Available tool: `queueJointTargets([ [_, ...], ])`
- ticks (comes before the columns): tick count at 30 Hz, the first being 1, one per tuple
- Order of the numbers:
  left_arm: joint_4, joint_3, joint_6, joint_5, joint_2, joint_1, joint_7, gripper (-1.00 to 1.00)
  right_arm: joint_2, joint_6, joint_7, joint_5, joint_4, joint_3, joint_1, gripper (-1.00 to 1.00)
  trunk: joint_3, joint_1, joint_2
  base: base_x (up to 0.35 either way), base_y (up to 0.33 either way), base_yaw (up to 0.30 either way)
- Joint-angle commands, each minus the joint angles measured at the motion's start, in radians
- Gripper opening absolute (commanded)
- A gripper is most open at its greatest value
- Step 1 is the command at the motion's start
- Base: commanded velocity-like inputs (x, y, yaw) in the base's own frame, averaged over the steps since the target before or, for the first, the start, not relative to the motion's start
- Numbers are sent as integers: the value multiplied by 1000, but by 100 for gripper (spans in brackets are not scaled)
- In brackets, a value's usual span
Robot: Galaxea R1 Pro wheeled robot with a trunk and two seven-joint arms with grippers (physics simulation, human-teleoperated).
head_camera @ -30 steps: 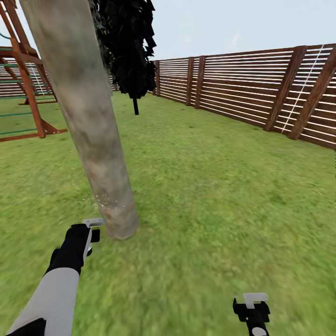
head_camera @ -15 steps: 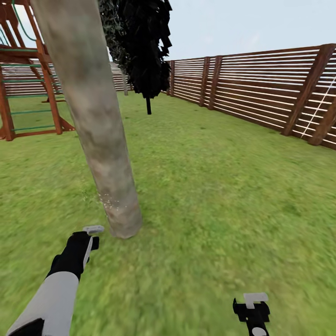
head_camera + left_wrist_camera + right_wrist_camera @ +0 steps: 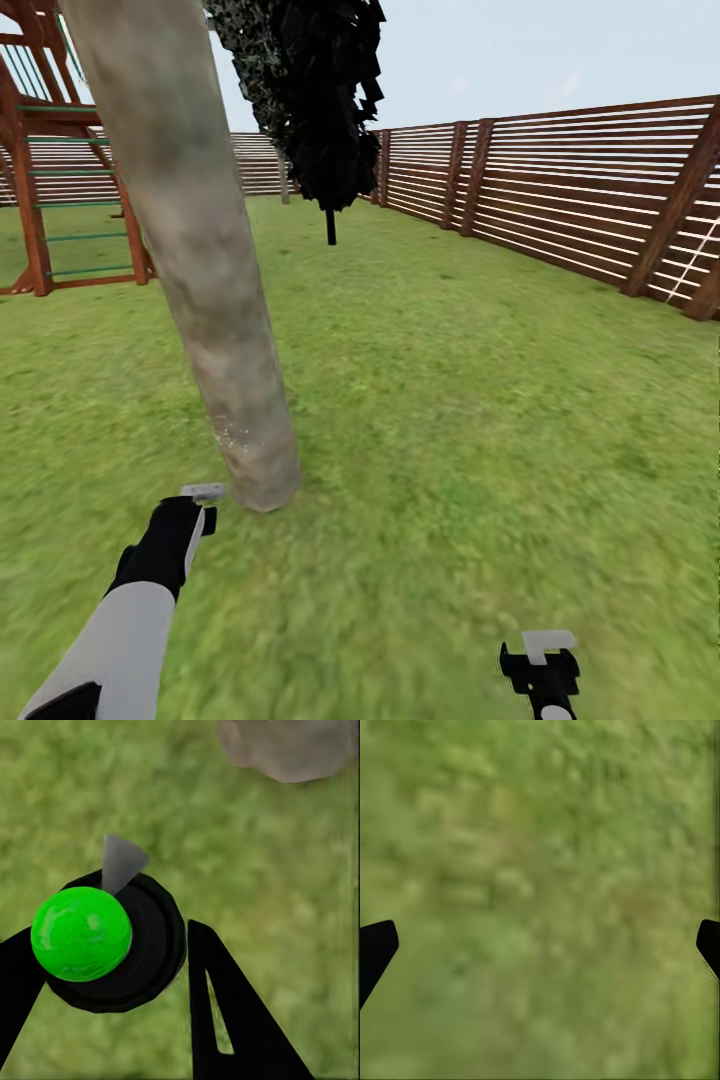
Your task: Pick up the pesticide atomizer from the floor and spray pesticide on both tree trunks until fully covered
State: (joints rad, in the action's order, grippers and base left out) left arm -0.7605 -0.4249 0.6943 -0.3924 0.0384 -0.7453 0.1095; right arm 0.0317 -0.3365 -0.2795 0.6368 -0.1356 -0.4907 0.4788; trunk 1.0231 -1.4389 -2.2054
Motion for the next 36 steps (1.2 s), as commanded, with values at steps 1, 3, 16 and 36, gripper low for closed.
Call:
queueJointTargets([
  [1,-2,-3,4,1,0,-1,-5,-100,-1,-4,-3,11,2,-8,0,100,1,0,0,86,-268,0],
  [3,-2,-4,2,0,0,0,-9,-100,-1,-4,-3,11,2,-8,0,100,1,0,0,86,-268,0],
  [16,-2,-7,1,-2,-3,0,-1,-100,-1,-4,-4,11,1,-8,0,100,1,0,0,10,-273,65],
  [36,-3,-14,-2,-8,-15,0,6,-100,-1,-4,-4,11,1,-8,0,100,1,0,0,102,-264,152],
])
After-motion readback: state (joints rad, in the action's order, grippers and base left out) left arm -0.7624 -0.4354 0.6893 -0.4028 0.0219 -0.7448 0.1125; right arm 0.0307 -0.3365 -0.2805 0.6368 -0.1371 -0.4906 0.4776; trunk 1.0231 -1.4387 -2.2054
